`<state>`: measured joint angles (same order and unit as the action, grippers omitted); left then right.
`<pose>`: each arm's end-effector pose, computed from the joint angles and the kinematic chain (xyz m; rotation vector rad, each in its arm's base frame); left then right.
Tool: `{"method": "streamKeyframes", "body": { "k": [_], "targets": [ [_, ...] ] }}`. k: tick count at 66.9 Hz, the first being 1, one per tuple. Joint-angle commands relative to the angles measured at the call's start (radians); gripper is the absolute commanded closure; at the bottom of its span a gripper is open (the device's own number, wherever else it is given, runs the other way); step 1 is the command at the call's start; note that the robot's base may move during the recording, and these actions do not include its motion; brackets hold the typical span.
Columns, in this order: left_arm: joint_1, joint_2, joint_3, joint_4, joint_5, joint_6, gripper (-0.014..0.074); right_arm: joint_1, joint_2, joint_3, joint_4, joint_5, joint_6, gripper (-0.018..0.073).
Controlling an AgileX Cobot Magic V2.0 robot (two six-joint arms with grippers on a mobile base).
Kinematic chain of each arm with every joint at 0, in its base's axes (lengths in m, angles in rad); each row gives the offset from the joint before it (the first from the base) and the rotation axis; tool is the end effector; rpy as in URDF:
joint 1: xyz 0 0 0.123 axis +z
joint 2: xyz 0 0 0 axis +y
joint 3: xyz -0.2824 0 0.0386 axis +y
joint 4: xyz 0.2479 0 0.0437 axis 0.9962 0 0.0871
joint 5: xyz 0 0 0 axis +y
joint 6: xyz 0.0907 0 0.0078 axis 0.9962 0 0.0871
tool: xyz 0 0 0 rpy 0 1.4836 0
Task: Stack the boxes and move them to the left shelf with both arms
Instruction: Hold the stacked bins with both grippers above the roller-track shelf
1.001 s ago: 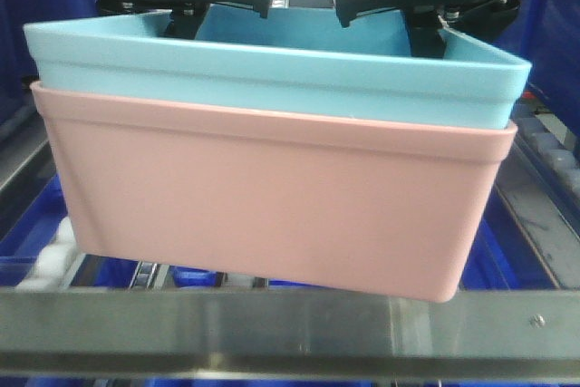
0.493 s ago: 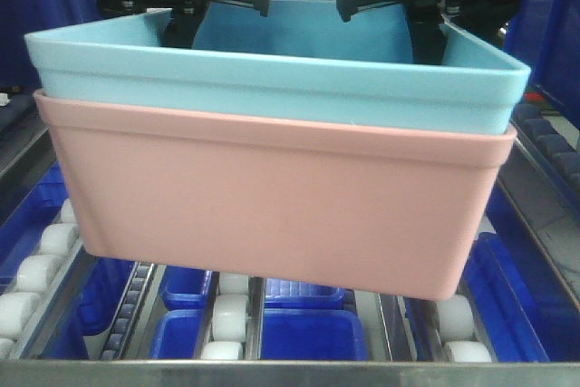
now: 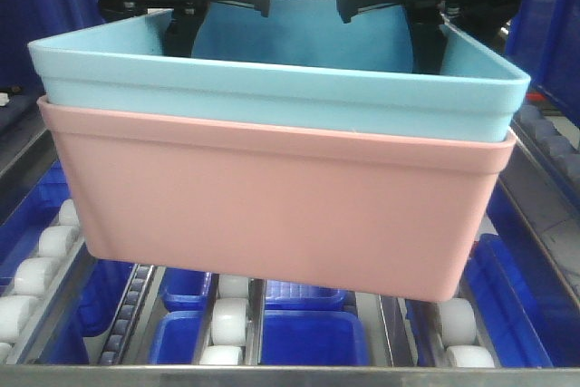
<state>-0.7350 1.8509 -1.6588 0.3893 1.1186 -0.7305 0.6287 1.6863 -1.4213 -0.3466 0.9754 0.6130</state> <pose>0.3164 -0.2441 0.2997 0.1507 2.6302 0.0676 0.3056 0.1905 0.2975 -0.1967 2.6101 -0.0302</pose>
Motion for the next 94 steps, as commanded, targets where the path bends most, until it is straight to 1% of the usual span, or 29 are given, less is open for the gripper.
{"method": "streamKeyframes", "body": {
  "k": [1,30,40,45,52,63,79,94],
  "targets": [
    [-0.038,-0.057,-0.046,-0.085,-0.152,-0.018,0.0601,0.029,-0.052,-0.046,0.084,-0.181,-0.017,0.0505],
    [-0.038,-0.057,-0.046,-0.085,-0.167,-0.018,0.0601,0.029,-0.052,-0.046,0.084,-0.185,-0.017,0.0505],
    [-0.038,-0.057,-0.046,-0.085,-0.135,-0.012,0.0601,0.029,-0.053,-0.046,0.077,-0.183,-0.024,0.0505],
    [-0.038,-0.064,-0.046,-0.074,-0.117,-0.010,0.0601,0.029,-0.053,-0.046,0.066,-0.181,-0.024,0.0505],
    [-0.038,-0.078,-0.046,-0.030,-0.076,-0.010,0.0601,0.029,-0.054,-0.046,0.040,-0.174,-0.024,0.0505],
    [-0.031,-0.103,-0.046,0.016,-0.070,-0.010,0.0601,0.029,-0.054,-0.067,-0.012,-0.163,-0.024,0.0505],
    [0.015,-0.107,-0.044,0.016,-0.073,-0.010,0.0601,0.029,-0.053,-0.160,-0.027,-0.179,-0.101,0.0505],
    [0.068,-0.082,-0.044,0.039,-0.094,-0.010,0.0601,0.029,-0.036,-0.170,-0.093,-0.228,-0.100,0.0505]
  ]
}}
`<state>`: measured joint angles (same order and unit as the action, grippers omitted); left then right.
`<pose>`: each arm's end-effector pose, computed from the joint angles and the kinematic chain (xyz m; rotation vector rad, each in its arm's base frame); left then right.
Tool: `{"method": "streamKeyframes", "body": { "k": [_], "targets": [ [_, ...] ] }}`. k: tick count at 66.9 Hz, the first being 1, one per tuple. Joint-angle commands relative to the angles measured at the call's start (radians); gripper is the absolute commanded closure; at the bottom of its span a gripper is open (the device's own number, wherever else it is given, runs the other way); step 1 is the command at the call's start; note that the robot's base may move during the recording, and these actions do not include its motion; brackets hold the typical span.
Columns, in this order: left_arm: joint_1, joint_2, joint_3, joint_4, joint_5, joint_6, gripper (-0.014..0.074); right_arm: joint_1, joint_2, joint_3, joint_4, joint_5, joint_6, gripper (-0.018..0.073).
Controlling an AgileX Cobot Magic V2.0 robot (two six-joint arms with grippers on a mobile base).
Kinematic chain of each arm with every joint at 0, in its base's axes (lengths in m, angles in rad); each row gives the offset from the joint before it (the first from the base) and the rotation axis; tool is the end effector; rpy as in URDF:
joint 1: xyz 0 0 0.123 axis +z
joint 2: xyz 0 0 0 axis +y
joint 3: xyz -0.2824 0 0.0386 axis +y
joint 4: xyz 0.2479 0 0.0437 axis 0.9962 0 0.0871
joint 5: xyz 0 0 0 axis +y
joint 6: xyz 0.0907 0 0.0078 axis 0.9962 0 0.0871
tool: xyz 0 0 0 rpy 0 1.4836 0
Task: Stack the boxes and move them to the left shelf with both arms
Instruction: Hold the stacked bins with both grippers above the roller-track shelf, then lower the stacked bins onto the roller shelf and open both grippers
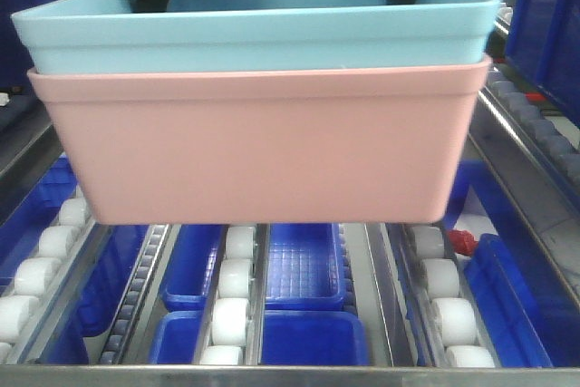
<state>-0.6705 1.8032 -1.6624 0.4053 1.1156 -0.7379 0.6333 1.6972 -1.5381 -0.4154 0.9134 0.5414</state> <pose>0.3256 -0.2171 0.3202 0.0491 2.5833 0.0590 0.3205 0.1992 0.3323 -0.3029 2.4250 -0.0101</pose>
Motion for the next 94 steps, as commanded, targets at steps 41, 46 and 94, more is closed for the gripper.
{"method": "streamKeyframes", "body": {
  "k": [41,46,94],
  "targets": [
    [0.018,0.088,-0.037,0.087,-0.134,-0.012,0.0601,0.024,0.135,-0.053,-0.026,-0.172,0.008,0.0505],
    [0.018,0.088,-0.037,0.087,-0.134,-0.012,0.0600,0.024,0.135,-0.055,-0.027,-0.171,0.008,0.0505],
    [0.018,0.088,-0.037,0.055,-0.063,0.028,0.0007,0.024,0.131,-0.066,-0.037,-0.082,0.008,0.0000]
  ]
}}
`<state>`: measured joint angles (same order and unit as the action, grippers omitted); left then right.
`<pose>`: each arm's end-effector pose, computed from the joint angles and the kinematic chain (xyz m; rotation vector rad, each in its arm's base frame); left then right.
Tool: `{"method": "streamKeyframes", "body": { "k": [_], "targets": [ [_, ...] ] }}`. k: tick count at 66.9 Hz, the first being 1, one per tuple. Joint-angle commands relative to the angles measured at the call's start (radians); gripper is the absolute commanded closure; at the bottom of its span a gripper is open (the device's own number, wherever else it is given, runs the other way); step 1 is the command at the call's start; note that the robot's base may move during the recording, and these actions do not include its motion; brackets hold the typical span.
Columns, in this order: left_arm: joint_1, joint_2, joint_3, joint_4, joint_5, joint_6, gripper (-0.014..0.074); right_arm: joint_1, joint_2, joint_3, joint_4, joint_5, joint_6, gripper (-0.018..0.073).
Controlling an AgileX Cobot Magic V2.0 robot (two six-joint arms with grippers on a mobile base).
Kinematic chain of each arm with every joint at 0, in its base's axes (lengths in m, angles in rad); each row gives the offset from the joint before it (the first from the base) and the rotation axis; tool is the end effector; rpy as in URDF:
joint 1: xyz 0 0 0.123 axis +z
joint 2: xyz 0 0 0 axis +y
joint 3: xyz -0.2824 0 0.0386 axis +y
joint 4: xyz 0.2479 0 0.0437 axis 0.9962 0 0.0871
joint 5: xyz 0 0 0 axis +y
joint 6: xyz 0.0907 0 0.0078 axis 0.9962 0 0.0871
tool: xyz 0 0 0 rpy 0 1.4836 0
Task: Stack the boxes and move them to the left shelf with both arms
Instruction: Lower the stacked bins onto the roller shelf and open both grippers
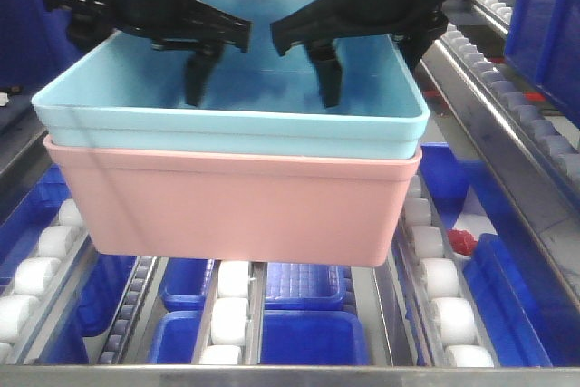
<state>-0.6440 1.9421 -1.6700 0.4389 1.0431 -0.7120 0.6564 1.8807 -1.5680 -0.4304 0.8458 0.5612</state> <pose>0.3566 -0.2259 0.2692 0.1171 2.6137 0.1477 0.3478 0.2320 0.2716 -0.3774 2.4893 -0.0468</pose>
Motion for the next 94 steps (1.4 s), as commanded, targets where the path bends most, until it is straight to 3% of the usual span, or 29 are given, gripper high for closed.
{"method": "streamKeyframes", "body": {
  "k": [1,27,42,49,58,67,71,76,94],
  "targets": [
    [-0.008,-0.050,-0.029,0.021,0.015,0.002,0.0008,0.001,-0.054,-0.036,-0.022,-0.011,-0.012,-0.0001],
    [-0.010,-0.062,-0.143,0.020,0.171,0.047,0.0009,0.001,-0.151,-0.036,-0.053,0.019,-0.012,-0.0001],
    [-0.022,-0.142,-0.147,0.022,0.193,0.076,0.0011,0.001,-0.221,-0.036,-0.058,0.029,-0.012,0.0001],
    [-0.043,-0.187,-0.147,0.054,0.207,0.076,0.0021,0.001,-0.252,-0.036,-0.058,0.047,-0.012,0.0059],
    [-0.068,-0.228,-0.147,0.059,0.213,0.076,0.0161,0.001,-0.286,-0.035,-0.058,0.065,-0.012,0.0279],
    [-0.081,-0.238,-0.147,0.065,0.233,0.076,0.0488,0.001,-0.303,-0.033,-0.058,0.084,-0.012,0.0504],
    [-0.081,-0.238,-0.145,0.068,0.237,0.076,0.0625,0.001,-0.311,-0.017,-0.058,0.074,-0.012,0.0506],
    [-0.081,-0.238,-0.145,0.080,0.238,0.076,0.0584,0.001,-0.324,0.018,-0.059,0.050,-0.012,0.0504],
    [-0.083,-0.241,-0.145,0.097,0.243,0.076,0.0586,0.001,-0.392,0.188,-0.059,-0.113,0.003,0.0503]
  ]
}}
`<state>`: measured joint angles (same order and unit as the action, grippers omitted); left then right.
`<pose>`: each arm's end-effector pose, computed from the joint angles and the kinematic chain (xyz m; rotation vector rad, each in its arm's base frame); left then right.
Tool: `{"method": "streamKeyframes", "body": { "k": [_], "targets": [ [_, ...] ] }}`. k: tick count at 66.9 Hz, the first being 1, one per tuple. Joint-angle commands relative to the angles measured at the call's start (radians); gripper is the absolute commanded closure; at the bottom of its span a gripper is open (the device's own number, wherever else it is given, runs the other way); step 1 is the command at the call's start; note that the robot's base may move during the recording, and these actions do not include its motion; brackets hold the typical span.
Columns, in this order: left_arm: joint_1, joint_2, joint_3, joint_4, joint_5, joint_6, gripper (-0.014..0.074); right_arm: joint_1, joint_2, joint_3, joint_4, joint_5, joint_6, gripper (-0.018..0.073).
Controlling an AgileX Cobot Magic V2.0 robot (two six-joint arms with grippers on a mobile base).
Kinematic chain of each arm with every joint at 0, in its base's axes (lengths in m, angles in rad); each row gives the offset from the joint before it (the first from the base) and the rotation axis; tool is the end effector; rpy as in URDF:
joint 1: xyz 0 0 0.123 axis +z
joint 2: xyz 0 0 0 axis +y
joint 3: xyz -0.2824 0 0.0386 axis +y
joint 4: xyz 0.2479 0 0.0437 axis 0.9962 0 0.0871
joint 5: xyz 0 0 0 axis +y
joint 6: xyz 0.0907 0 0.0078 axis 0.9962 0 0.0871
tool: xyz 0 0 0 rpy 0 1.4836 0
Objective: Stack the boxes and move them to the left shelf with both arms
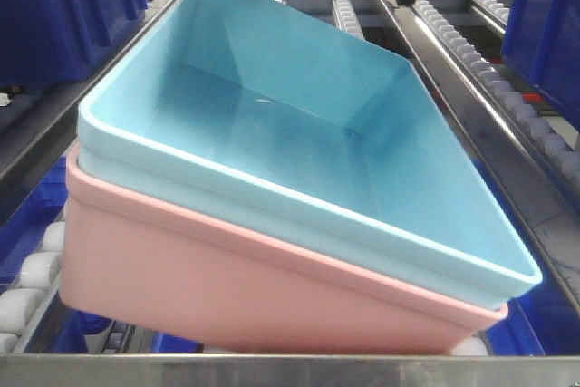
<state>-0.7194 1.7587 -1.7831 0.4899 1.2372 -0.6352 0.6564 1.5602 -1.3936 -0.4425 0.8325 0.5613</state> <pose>0.3091 -0.2169 0.3708 0.1754 2.4843 0.1410 0.2897 0.1867 0.3422 -0.3355 2.3506 0.0393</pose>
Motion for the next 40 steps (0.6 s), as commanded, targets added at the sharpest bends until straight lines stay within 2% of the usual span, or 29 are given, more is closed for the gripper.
{"method": "streamKeyframes", "body": {
  "k": [1,10,20,33,40],
  "targets": [
    [-0.010,-0.061,-0.032,0.046,0.049,-0.001,0.0586,0.001,-0.076,0.020,-0.047,-0.109,0.002,0.0503],
    [-0.026,-0.102,0.028,0.061,-0.005,-0.001,0.0585,0.001,-0.138,0.090,-0.047,-0.205,0.002,0.0503],
    [-0.032,-0.213,0.200,0.051,-0.121,-0.039,0.0586,0.001,-0.214,0.164,-0.049,-0.303,0.002,0.0503],
    [-0.049,-0.418,0.431,0.042,-0.318,-0.055,0.0586,0.001,-0.331,0.281,-0.049,-0.407,0.002,0.0503],
    [-0.082,-0.540,0.556,0.058,-0.423,-0.055,0.0586,0.001,-0.410,0.353,-0.049,-0.464,0.002,0.0503]
  ]
}}
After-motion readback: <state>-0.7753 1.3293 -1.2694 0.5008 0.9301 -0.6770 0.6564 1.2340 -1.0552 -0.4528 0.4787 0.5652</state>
